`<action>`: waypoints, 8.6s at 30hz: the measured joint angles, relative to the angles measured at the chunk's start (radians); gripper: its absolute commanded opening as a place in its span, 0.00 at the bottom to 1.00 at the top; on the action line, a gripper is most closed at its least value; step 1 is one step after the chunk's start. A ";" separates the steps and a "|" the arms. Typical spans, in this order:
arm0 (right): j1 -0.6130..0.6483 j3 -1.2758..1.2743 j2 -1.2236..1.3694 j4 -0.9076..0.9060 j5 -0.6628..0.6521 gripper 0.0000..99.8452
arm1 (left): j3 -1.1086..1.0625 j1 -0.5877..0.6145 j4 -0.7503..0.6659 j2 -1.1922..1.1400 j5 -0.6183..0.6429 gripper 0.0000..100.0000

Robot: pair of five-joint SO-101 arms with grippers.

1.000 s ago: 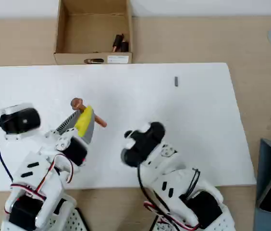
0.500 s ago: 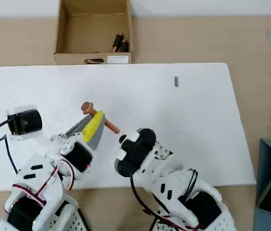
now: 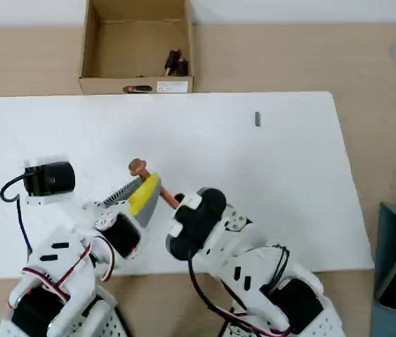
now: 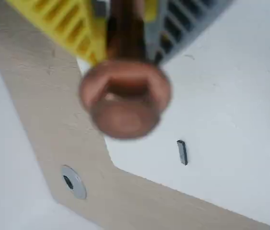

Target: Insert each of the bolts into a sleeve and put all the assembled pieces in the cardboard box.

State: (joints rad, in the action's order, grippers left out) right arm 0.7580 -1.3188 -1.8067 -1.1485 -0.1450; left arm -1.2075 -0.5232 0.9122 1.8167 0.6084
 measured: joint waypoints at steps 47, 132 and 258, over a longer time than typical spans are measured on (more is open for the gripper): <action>0.011 -0.003 0.002 0.003 -0.023 0.01 | -0.080 -0.180 0.120 0.003 -0.110 0.20; -0.338 1.692 2.282 0.586 -0.161 0.01 | -0.414 0.674 0.239 -0.006 -0.721 0.00; -0.663 0.143 0.552 0.172 0.133 0.01 | -0.417 0.674 0.239 -0.006 -0.721 0.00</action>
State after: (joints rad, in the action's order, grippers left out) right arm 0.0951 -1.1761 -1.2543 -0.9766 -0.0115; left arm -1.6249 0.1504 1.1515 1.8105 -0.1128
